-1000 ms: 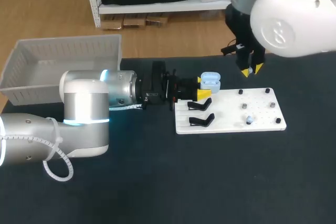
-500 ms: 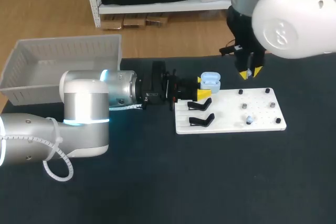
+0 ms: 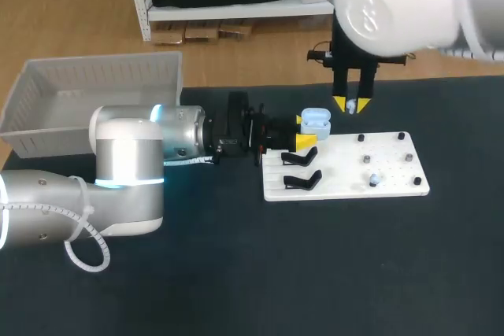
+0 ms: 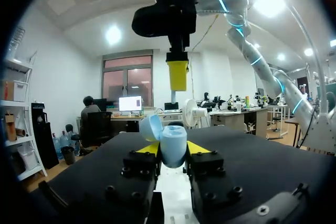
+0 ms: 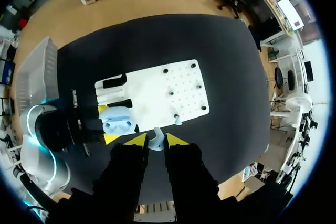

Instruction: Pick up each earbud case from the left stands, insert the matching earbuds, close the lid, and place the case in the box.

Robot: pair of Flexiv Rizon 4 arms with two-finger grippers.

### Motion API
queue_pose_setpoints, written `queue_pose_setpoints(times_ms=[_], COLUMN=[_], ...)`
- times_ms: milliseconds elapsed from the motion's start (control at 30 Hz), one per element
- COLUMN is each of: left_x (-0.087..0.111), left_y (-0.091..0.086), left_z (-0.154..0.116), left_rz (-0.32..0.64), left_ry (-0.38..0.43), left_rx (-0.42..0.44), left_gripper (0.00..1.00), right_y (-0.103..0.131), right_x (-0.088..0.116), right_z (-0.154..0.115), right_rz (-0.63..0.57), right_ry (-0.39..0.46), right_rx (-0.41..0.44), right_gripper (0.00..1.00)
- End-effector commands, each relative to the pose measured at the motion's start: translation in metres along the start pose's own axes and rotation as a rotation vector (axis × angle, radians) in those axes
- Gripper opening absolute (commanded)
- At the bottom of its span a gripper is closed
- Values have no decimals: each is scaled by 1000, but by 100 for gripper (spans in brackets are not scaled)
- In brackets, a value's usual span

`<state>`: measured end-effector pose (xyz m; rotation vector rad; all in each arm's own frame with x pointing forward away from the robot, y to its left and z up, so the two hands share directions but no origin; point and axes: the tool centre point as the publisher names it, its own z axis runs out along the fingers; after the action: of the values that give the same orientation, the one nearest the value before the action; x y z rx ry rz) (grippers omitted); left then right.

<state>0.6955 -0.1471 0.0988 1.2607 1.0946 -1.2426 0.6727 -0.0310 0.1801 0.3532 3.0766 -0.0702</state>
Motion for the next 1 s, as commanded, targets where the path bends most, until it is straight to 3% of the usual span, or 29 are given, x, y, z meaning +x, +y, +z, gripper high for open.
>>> queue_pose_setpoints(times_ms=[33,367,467,667,1000], left_x=[2,2,2,2,2], left_y=[0,0,0,0,0], left_z=[0,0,0,0,0], left_rz=[4,4,4,4,4], left_ry=[-5,-5,-5,-5,-5], left_rx=[-2,-2,-2,-2,-2], left_gripper=[0,0,0,0,0], right_y=[1,1,9,30,44], right_x=[-6,-6,-6,1,8], right_z=[-1,-1,-7,-14,-10], right_rz=[-2,-2,81,184,239], right_ry=[27,27,47,20,75], right_rx=[4,4,-21,33,41], right_gripper=[0,0,0,0,0])
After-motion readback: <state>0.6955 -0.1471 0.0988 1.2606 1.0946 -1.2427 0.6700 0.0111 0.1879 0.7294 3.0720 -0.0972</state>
